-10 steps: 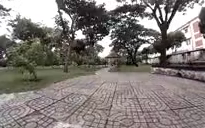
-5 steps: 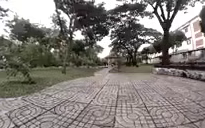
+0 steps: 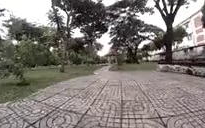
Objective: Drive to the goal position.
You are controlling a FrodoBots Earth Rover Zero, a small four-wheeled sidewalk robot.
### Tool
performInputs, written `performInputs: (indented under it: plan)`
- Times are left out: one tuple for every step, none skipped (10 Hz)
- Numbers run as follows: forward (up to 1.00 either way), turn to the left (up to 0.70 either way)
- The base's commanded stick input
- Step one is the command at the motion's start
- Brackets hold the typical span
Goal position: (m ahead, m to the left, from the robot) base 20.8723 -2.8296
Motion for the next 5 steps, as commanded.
performInputs:
  plan:
    - [0.7,0.0]
    - [0.7,0.0]
    - [0.7,0.0]
    - [0.7,0.0]
    - [0.7,0.0]
